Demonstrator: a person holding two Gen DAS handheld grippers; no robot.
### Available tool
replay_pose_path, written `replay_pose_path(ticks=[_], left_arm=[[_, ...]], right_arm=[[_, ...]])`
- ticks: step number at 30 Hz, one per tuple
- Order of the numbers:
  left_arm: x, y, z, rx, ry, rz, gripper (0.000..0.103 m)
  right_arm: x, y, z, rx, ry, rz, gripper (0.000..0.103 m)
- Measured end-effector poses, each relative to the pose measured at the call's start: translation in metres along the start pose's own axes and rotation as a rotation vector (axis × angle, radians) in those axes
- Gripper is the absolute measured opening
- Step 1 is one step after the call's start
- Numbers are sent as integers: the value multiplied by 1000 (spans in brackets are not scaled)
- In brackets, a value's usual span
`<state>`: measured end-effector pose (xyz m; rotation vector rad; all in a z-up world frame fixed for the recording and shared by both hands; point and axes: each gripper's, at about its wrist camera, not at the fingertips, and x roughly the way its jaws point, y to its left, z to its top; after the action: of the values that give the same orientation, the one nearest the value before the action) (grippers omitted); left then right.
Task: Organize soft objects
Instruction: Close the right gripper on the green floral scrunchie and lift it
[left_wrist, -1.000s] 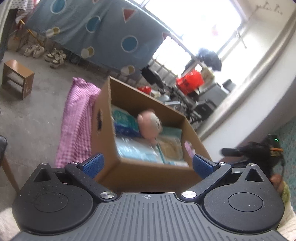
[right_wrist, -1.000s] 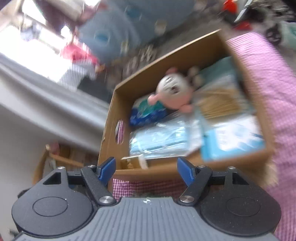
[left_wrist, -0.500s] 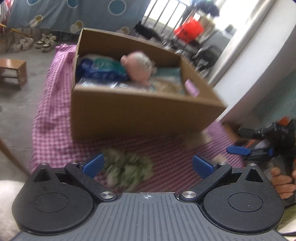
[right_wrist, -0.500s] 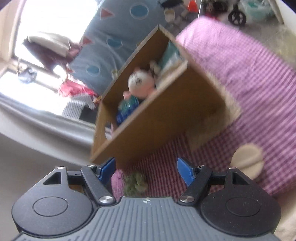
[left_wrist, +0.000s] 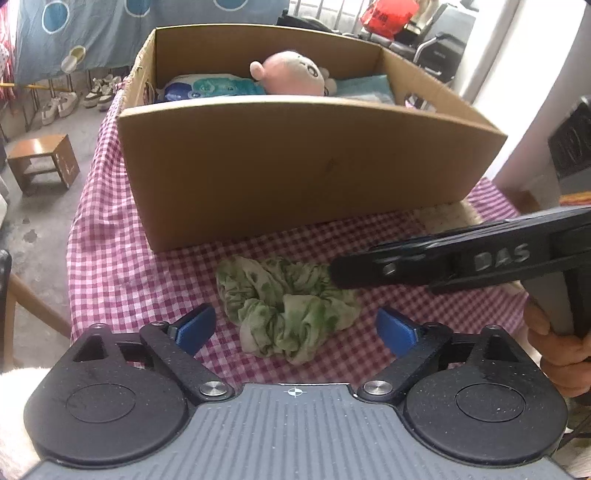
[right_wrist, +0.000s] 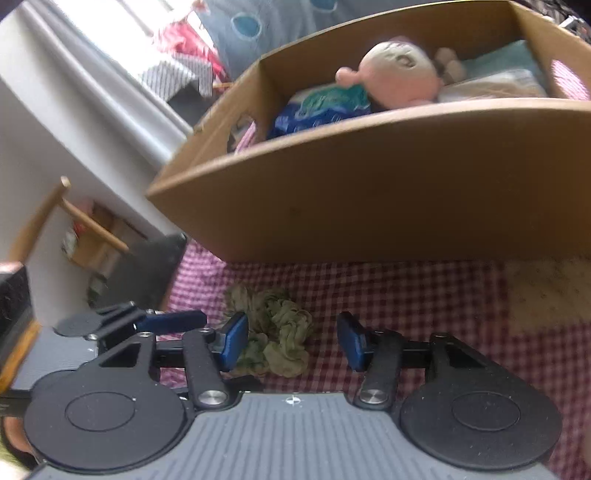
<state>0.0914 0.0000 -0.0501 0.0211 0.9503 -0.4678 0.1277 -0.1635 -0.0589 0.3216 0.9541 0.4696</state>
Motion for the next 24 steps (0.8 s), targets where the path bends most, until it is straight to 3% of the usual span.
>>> replay_pose_path(ticks=[4, 6, 12, 20, 24], left_arm=[[8, -5, -1, 48, 7, 32, 77], [12, -7, -2, 63, 12, 38, 70], [10, -7, -5, 68, -2, 17, 51], [-28, -20, -5, 97, -87, 20, 47], [-65, -30, -1, 133, -172, 36, 47]], right_arm=[[13, 0, -7, -45, 40, -16, 45], [19, -1, -10, -65, 62, -24, 31], [27, 5, -13, -97, 61, -41, 16], [-8, 22, -13, -127, -2, -5, 13], [-40, 39, -8, -171, -62, 31, 13]])
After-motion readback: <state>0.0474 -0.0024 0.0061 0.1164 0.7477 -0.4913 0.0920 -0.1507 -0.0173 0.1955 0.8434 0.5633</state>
